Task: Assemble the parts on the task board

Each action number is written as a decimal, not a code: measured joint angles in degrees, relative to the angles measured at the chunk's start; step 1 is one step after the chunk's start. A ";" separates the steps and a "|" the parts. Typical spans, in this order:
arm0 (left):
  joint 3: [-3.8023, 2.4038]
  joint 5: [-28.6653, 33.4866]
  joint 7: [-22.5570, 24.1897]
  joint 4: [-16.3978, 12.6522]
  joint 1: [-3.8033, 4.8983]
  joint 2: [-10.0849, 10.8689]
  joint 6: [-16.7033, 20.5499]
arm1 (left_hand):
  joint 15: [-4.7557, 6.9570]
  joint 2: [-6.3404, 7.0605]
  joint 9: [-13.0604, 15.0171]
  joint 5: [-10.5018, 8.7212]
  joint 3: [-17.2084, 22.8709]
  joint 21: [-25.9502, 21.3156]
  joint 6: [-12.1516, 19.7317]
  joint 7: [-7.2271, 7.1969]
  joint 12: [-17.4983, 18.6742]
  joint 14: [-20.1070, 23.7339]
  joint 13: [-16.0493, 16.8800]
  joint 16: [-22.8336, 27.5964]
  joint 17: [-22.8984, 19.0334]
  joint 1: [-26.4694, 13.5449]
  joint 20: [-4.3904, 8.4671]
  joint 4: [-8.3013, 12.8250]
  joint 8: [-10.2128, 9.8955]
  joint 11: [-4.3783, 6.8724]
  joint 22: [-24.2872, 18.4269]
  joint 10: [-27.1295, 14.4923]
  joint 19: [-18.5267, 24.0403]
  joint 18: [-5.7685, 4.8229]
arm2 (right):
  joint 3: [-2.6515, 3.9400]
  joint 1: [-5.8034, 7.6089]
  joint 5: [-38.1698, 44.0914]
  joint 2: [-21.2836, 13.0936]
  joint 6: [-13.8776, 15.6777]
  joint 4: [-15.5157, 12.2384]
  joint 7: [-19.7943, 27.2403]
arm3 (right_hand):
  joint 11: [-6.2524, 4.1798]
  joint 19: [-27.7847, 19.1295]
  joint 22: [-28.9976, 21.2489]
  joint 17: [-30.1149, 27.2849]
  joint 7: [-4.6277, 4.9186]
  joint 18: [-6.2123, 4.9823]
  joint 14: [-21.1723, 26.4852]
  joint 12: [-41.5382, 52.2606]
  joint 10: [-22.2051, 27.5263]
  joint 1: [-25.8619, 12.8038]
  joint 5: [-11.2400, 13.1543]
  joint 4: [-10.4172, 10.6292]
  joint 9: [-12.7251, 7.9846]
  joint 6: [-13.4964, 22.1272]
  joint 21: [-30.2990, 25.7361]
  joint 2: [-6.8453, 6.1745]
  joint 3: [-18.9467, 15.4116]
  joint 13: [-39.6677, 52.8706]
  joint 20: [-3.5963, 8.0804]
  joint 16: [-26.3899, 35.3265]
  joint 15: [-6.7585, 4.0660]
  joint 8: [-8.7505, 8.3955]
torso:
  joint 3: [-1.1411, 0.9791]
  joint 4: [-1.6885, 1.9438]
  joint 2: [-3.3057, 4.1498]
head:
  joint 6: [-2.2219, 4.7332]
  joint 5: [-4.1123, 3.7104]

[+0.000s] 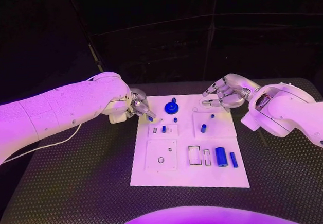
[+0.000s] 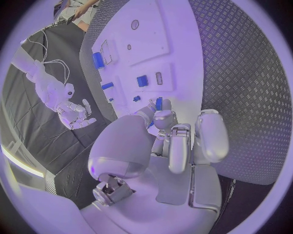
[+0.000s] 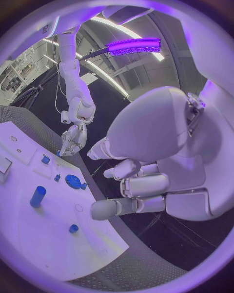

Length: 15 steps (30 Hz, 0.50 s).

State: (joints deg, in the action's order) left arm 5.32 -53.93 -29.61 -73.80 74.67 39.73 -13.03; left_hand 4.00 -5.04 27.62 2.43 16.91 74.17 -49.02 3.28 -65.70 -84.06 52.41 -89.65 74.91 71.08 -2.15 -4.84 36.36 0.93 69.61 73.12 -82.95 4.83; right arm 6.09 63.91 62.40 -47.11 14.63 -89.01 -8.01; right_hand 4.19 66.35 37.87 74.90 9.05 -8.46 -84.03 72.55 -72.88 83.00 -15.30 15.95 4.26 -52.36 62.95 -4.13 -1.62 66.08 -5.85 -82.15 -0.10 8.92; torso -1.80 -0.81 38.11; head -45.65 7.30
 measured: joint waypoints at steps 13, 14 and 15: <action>0.17 -3.66 0.11 -7.86 -3.03 3.28 7.59 | 0.00 1.25 0.04 -0.07 3.62 0.24 0.10 0.11 -0.48 0.00 0.51 0.00 0.00 -1.25 0.20 0.98 0.49 0.30 0.54 0.29 -0.20 0.00 | -0.02 0.00 -0.11 0.25 -0.10 0.64 0.09 | 0.00 0.00 0.01 0.00 0.00 0.00 0.00 0.00 0.00 0.00 0.00 0.00 0.00 0.00 0.00 0.00 0.00 0.01 0.00 0.00 0.00 0.00 | 0.09 -0.05 0.07 | -0.30 0.34; 0.17 -3.99 0.11 -7.93 -3.11 3.30 7.79 | 0.00 1.29 0.04 -0.08 3.62 0.24 0.10 0.11 -0.48 0.00 0.51 0.00 0.00 -1.30 0.20 0.98 0.49 0.30 0.54 0.29 -0.20 0.00 | -0.02 0.00 -0.11 0.26 -0.11 0.65 0.10 | 0.00 0.00 0.01 0.00 0.00 0.00 0.00 0.00 0.00 0.00 0.00 0.00 0.00 0.00 0.00 0.00 0.00 0.01 0.00 0.00 0.00 0.00 | 0.10 -0.07 0.07 | -0.31 0.36; 0.17 -4.43 0.11 -8.00 -3.21 3.31 8.05 | 0.00 1.36 0.05 -0.12 3.92 0.24 0.11 0.11 -0.48 0.00 0.51 0.00 0.00 -1.36 0.20 1.11 0.49 0.30 0.54 0.29 -0.20 0.00 | -0.02 0.00 -0.12 0.27 -0.12 0.67 0.11 | 0.00 0.00 0.01 0.00 0.00 0.00 0.00 0.00 0.00 0.00 0.00 0.00 0.00 0.00 0.00 0.00 0.00 0.01 0.00 0.00 0.00 0.00 | 0.09 -0.09 0.07 | -0.33 0.40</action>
State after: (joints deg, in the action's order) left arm 5.49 -58.36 -29.50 -81.80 71.46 43.03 -4.98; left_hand 4.00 -3.69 27.67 2.31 20.83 74.41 -48.91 3.39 -66.18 -84.06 52.93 -89.65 74.91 69.72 -1.95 -3.72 36.85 1.22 70.15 73.41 -83.15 4.83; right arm 6.07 63.90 62.28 -46.84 14.51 -88.34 -7.90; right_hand 4.19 66.35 37.87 74.90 9.04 -8.46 -84.03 72.55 -72.88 83.00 -15.30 15.95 4.26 -52.36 62.95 -4.13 -1.63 66.08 -5.85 -82.15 -0.10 8.92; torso -1.70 -0.90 38.17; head -45.98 7.70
